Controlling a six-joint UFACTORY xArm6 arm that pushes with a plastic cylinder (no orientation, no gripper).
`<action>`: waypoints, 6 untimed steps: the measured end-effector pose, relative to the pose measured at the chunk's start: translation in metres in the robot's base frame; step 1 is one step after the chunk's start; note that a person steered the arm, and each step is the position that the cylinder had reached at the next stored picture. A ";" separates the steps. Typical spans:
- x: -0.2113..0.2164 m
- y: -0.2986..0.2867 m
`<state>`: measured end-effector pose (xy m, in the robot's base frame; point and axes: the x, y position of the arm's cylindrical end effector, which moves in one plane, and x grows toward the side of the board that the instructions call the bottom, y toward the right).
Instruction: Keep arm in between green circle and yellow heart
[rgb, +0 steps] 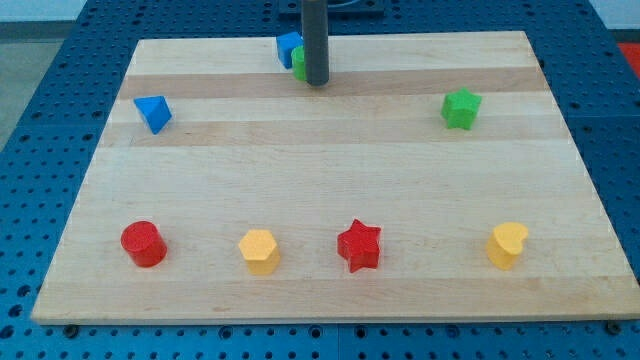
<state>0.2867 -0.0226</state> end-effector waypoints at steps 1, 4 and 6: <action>0.003 0.003; 0.036 0.015; 0.075 0.057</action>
